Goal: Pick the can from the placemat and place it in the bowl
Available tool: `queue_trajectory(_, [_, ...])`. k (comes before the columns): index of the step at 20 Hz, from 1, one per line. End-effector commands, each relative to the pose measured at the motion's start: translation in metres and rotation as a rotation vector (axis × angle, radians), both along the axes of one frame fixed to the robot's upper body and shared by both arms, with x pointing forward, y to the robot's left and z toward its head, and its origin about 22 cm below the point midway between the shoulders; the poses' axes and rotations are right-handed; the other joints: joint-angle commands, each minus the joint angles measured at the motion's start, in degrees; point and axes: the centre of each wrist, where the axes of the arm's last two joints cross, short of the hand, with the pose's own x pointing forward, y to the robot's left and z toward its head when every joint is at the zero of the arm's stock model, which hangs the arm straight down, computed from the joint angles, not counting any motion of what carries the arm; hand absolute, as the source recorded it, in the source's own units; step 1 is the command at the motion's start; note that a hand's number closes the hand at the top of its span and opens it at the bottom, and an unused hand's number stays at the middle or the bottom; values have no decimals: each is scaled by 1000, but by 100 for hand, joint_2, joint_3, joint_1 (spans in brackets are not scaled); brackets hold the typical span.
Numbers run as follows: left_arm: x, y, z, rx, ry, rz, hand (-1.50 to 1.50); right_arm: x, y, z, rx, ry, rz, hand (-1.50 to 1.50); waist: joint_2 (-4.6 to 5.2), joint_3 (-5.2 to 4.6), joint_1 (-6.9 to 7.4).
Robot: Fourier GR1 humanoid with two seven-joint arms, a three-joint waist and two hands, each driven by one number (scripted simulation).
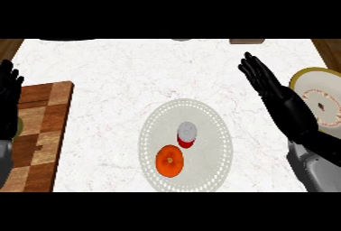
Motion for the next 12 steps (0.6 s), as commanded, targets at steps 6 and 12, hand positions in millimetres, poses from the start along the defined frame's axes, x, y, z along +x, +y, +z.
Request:
queue_trajectory(6, [9,-61,14,116,-72,-210,0,19,-23,-69,316,284,247,150,-35,19,225])
queue_trajectory(12, [10,-77,7,77,7,-238,0,12,-72,-124,304,181,-161,-150,-103,-3,148])
